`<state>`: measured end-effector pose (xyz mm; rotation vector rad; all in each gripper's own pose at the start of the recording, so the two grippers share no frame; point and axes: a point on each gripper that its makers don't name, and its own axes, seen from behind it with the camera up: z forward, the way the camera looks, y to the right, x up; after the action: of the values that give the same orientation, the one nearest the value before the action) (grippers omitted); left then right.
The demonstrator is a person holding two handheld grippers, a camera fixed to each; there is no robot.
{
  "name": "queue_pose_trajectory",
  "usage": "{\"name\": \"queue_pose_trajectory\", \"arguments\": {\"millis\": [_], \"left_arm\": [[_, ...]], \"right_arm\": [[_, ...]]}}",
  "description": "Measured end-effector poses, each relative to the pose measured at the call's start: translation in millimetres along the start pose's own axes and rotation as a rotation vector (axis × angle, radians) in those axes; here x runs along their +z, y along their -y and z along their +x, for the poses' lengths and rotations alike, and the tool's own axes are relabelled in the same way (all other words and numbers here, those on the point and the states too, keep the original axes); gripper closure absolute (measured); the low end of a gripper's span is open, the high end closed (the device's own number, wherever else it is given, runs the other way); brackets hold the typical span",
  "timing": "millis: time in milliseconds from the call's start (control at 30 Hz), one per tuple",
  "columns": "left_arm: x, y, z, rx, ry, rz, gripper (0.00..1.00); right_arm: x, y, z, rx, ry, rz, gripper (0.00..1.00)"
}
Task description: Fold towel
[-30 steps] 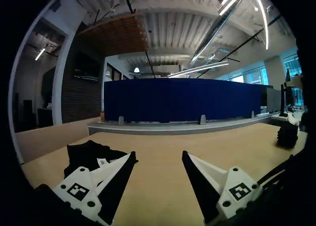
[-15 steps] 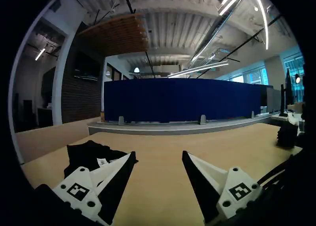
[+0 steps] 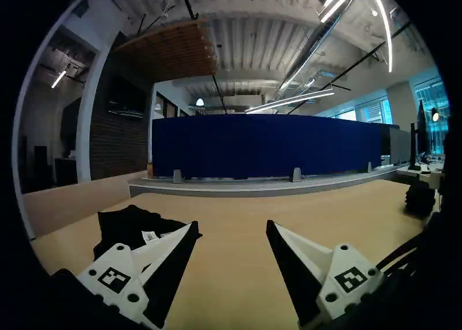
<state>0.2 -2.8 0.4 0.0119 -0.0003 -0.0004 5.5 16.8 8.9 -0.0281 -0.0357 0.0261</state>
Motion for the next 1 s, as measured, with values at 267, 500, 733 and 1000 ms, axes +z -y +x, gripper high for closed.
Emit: {"name": "queue_pose_trajectory", "arguments": {"millis": [267,500,733,1000], "left_arm": [[0.2,0.2,0.0,0.0,0.0,0.0,0.14],[0.3,0.2,-0.2,0.0,0.0,0.0,0.14],[0.4,-0.1,-0.1,0.0,0.0,0.0,0.14],[1.0,0.0,0.0,0.0,0.0,0.0,0.14]], "right_arm": [[-0.1,0.5,-5.5,0.014,-0.012,0.001,0.0],[-3.1,3.3,-7.5,-0.012,-0.02,0.003,0.0],[-4.8,9.0,-7.1,-0.027,-0.034,0.006,0.0],[-7.5,11.1,-5.7,-0.026,-0.035,0.012,0.0]]}}
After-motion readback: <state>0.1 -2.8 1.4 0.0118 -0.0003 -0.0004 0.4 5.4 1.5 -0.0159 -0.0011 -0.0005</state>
